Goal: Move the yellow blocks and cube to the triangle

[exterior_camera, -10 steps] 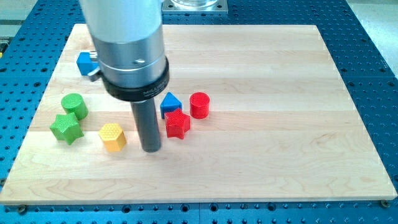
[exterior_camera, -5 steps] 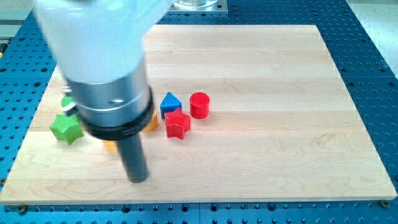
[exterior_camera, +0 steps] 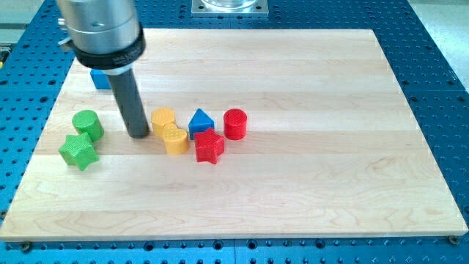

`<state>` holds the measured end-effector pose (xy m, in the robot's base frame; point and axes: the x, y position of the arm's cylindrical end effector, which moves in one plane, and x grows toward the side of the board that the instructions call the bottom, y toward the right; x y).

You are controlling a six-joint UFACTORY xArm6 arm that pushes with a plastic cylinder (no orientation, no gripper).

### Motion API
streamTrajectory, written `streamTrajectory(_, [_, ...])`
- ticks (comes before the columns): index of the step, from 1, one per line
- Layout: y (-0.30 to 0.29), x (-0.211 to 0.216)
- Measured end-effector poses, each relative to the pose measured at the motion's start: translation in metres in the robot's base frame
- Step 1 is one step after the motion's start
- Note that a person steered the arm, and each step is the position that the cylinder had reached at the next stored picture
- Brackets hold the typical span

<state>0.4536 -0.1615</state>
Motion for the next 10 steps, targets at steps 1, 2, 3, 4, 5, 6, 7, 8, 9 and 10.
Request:
streamTrajectory(1, [0.020, -0.010])
streamTrajectory(2, [0.038, -0.019])
streamTrajectory(3, [0.029, -0.031])
streamTrajectory(4, [-0.025, -0.032])
streamTrajectory(5, [-0.087, -0.040])
streamTrajectory(6, [-0.116, -0.100])
streamTrajectory(7, [-0.087, -0.119])
streamTrajectory(8, [-0.022, -0.116])
streamTrajectory(9, [0.033, -0.114])
streamTrajectory(10, [0.016, -0.114])
